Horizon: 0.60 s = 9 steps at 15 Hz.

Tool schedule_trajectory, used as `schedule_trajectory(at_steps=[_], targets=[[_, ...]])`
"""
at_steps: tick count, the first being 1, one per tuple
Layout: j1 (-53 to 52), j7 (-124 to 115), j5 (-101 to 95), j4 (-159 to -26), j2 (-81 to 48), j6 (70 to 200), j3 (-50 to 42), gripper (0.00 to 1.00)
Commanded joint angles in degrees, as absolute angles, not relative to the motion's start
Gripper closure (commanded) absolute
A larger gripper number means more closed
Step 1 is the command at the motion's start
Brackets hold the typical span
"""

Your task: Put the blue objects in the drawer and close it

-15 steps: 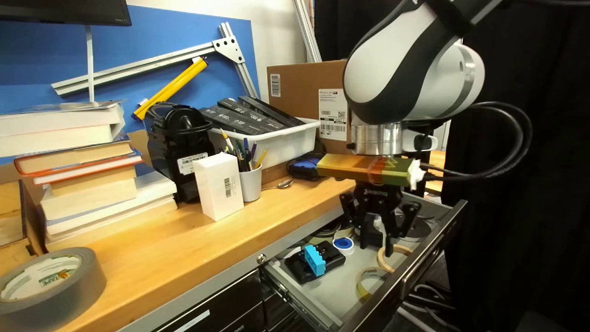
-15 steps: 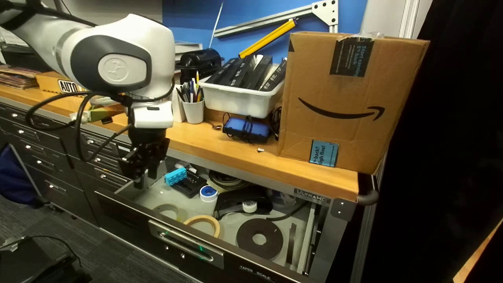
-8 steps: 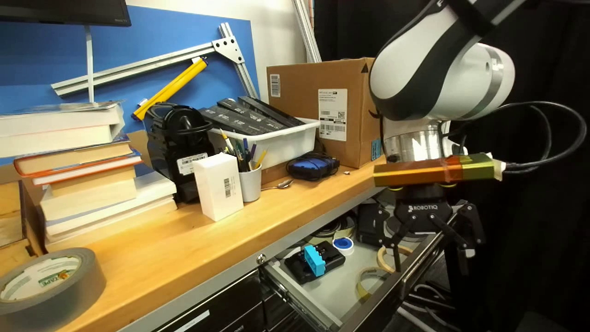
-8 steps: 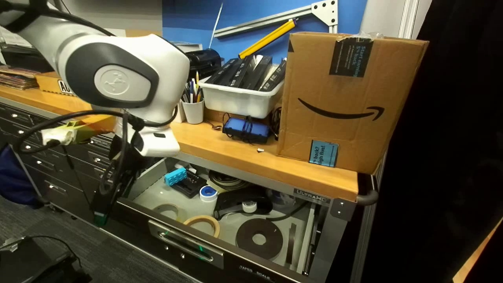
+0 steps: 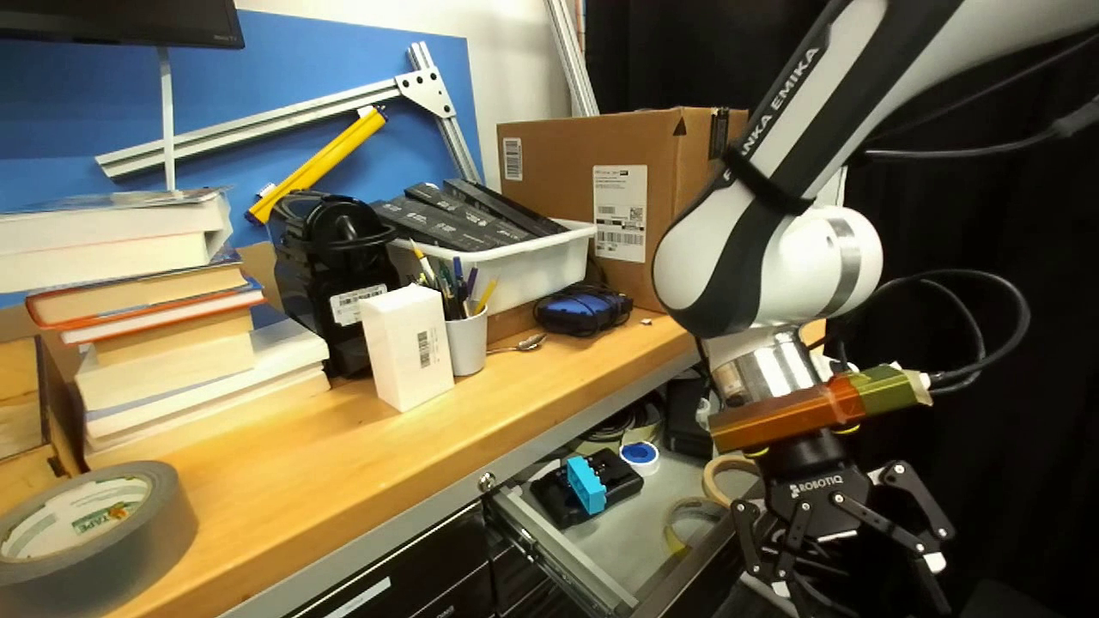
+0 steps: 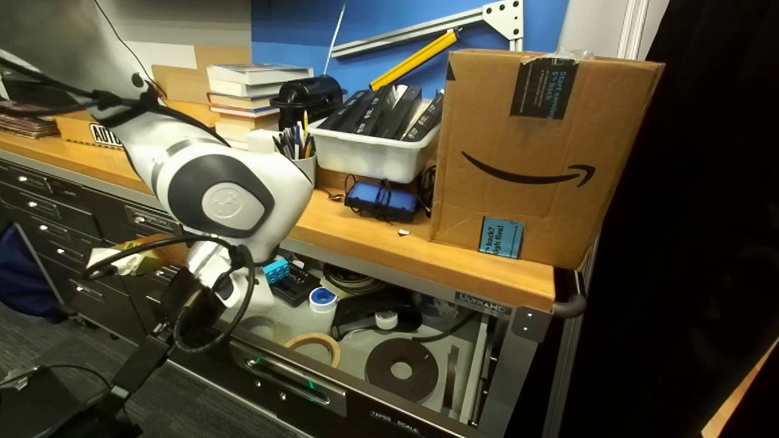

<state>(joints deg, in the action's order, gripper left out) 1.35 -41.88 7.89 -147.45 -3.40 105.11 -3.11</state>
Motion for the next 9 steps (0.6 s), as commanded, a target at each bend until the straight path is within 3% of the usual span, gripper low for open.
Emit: schedule_trajectory(at_steps=[1, 9], targets=[[1.1, -50.5, 7.1, -141.9, -9.7, 102.7, -3.5, 0.0], [0.6, -63.0, 12.6, -135.7, -11.0, 117.9, -3.8, 0.0]])
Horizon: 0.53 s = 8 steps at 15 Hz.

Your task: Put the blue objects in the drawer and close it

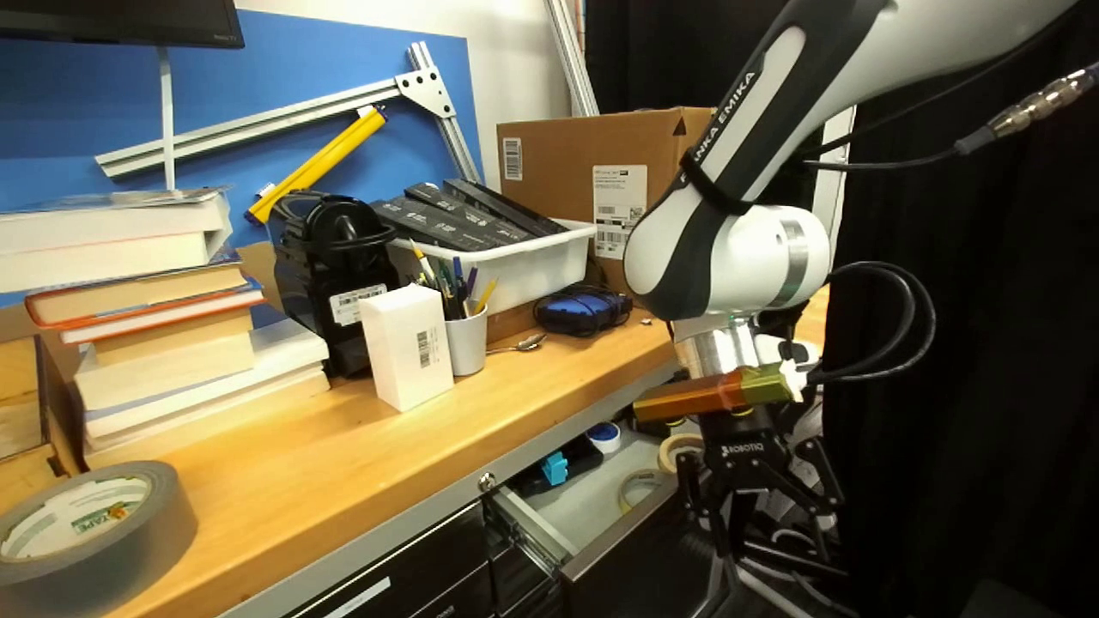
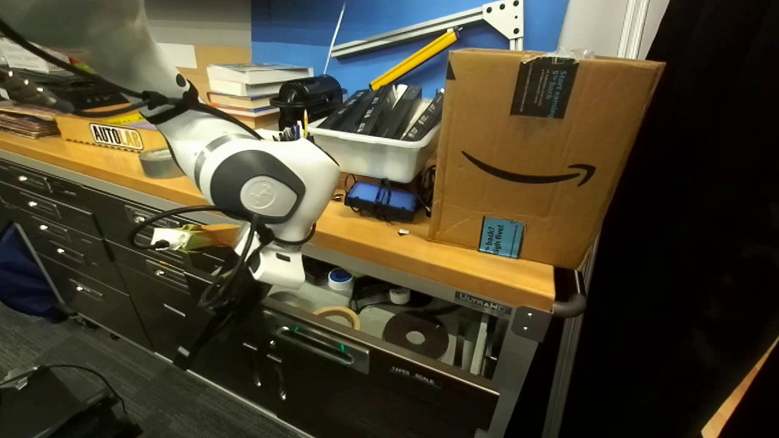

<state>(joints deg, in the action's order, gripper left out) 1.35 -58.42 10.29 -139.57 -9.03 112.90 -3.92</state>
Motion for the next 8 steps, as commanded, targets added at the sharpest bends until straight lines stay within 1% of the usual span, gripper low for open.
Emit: schedule_trajectory(at_steps=[1, 3, 8], targets=[[0.3, -65.2, 12.7, -134.6, -12.3, 120.7, -3.7, 0.0], [-0.4, -68.0, 10.6, -132.1, -15.3, 123.5, -3.5, 0.0], [-1.7, -69.6, 10.7, -126.6, -21.9, 124.1, -4.0, 0.0]])
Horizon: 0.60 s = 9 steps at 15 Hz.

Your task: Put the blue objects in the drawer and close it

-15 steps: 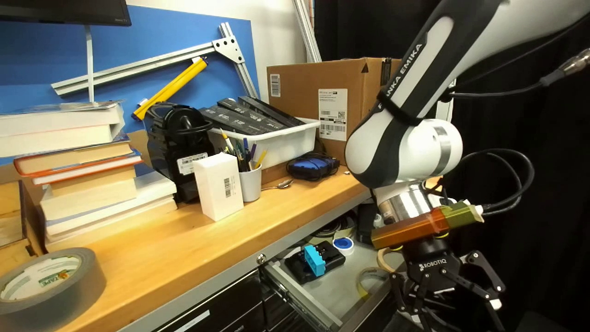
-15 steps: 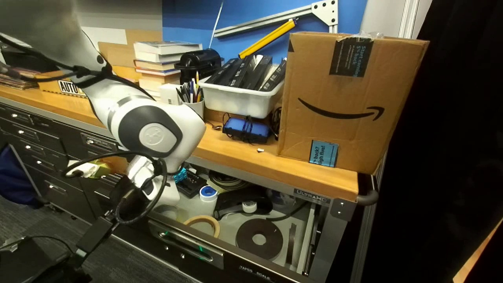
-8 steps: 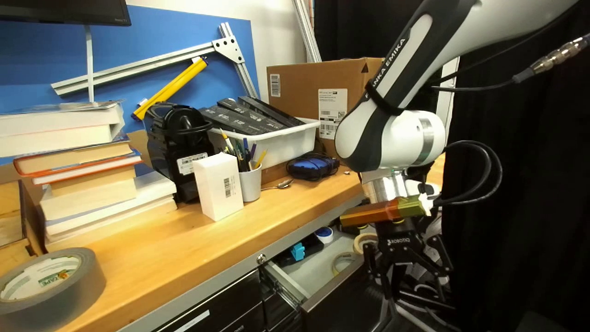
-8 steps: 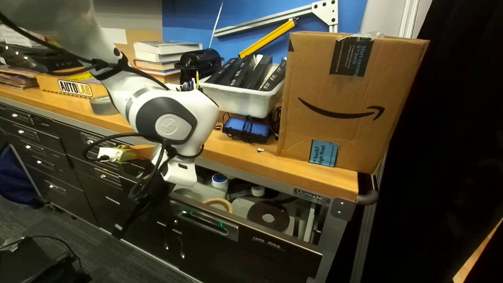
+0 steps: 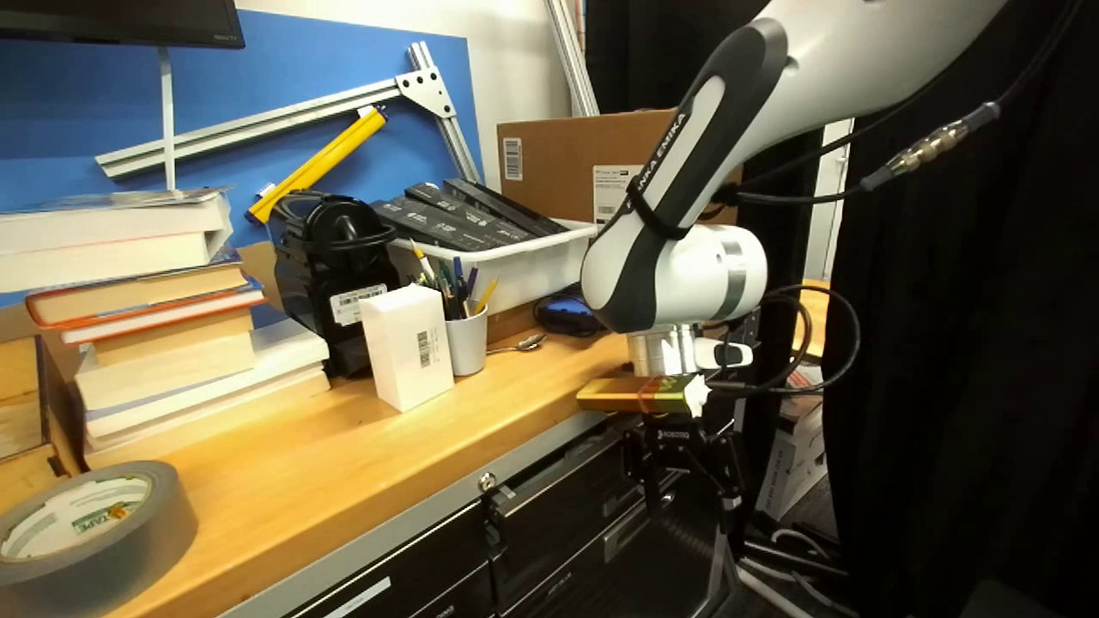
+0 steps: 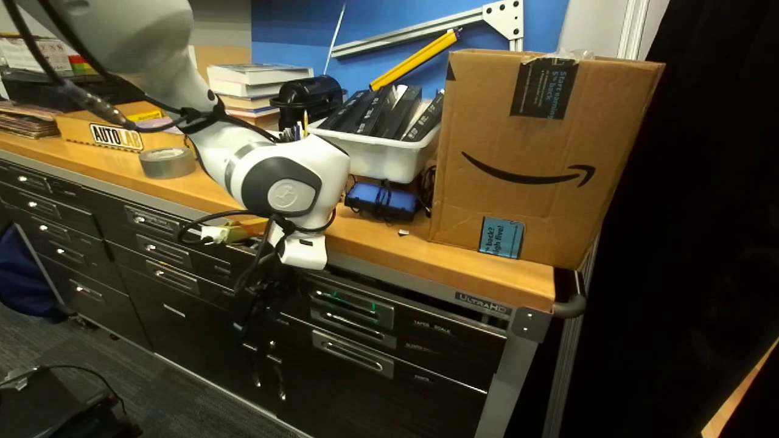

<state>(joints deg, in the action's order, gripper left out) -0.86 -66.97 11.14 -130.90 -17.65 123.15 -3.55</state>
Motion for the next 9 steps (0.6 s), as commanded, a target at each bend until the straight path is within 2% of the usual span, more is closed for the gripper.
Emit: schedule_trajectory(at_steps=[1, 6, 9], targets=[[-1.9, -70.5, 11.3, -126.4, -22.3, 126.9, -4.2, 0.0], [-1.0, -70.9, 15.9, -130.5, -19.7, 140.9, -4.1, 0.0], [-0.7, -66.7, 19.0, -136.3, -11.7, 143.9, -2.2, 0.0]])
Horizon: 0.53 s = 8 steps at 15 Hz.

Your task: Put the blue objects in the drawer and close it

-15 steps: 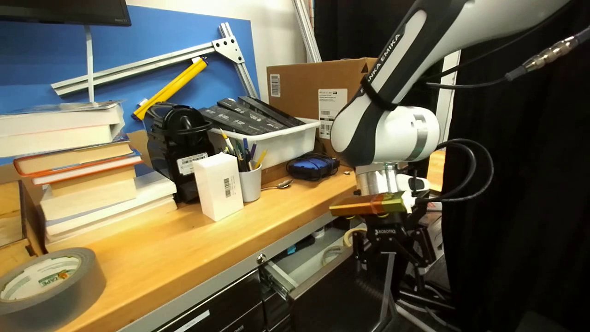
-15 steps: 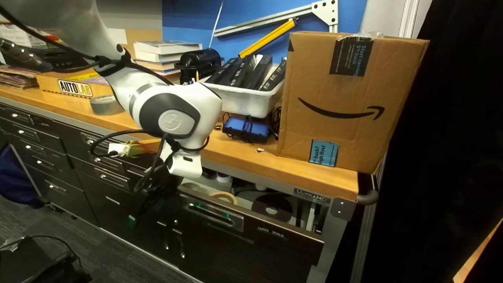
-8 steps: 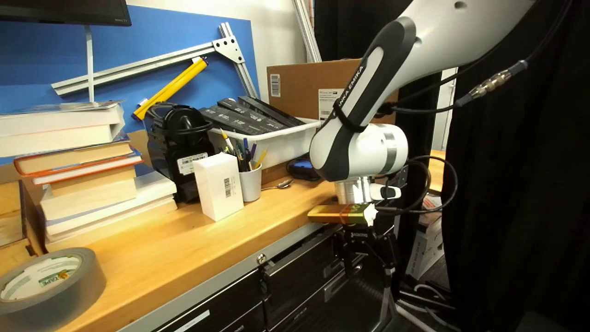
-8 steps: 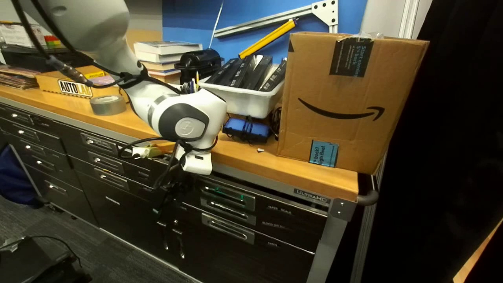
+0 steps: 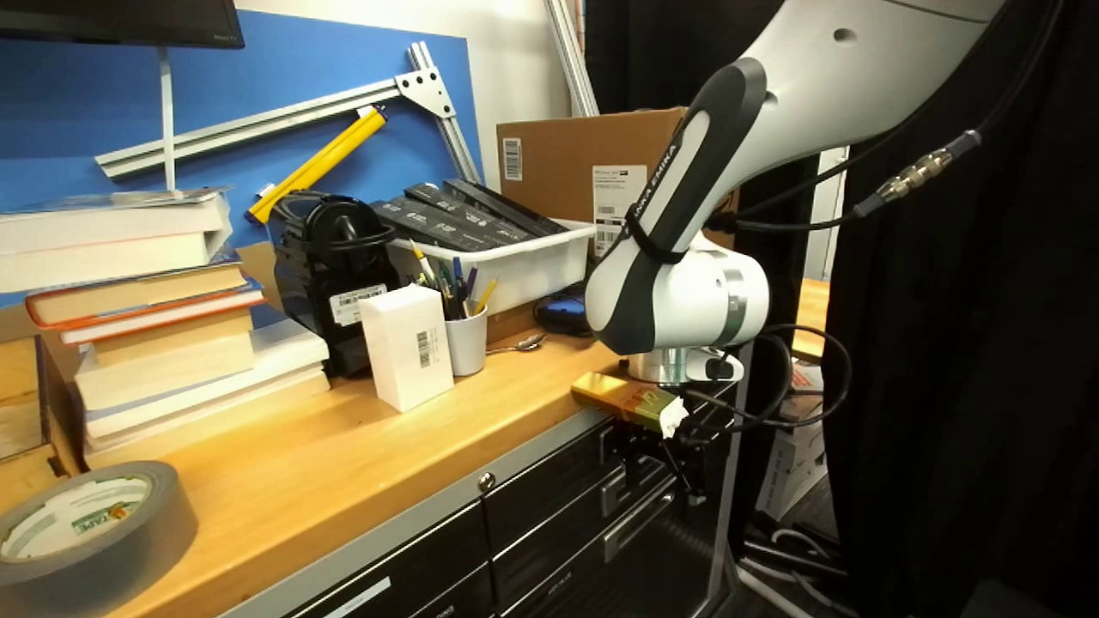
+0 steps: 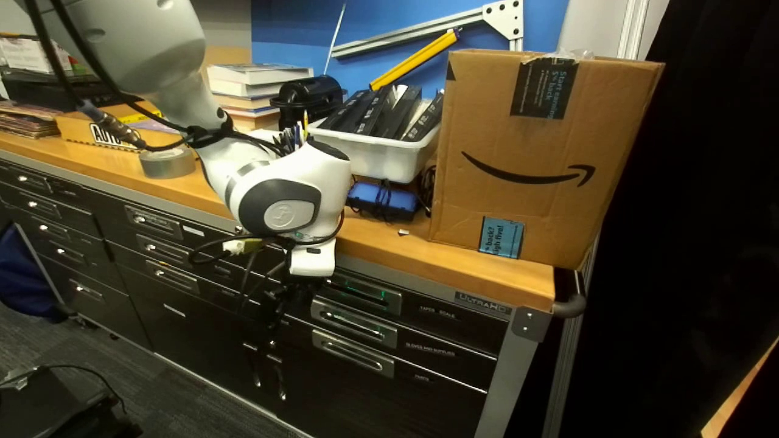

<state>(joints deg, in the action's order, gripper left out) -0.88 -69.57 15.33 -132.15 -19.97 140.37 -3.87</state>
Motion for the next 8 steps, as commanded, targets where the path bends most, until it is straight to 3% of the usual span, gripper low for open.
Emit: schedule_trajectory(at_steps=[1, 8], targets=[[-0.8, -64.4, 18.9, -138.5, -7.8, 141.9, -1.6, 0.0], [-1.5, -50.3, 17.9, -137.3, 11.0, 120.8, 0.6, 0.0]])
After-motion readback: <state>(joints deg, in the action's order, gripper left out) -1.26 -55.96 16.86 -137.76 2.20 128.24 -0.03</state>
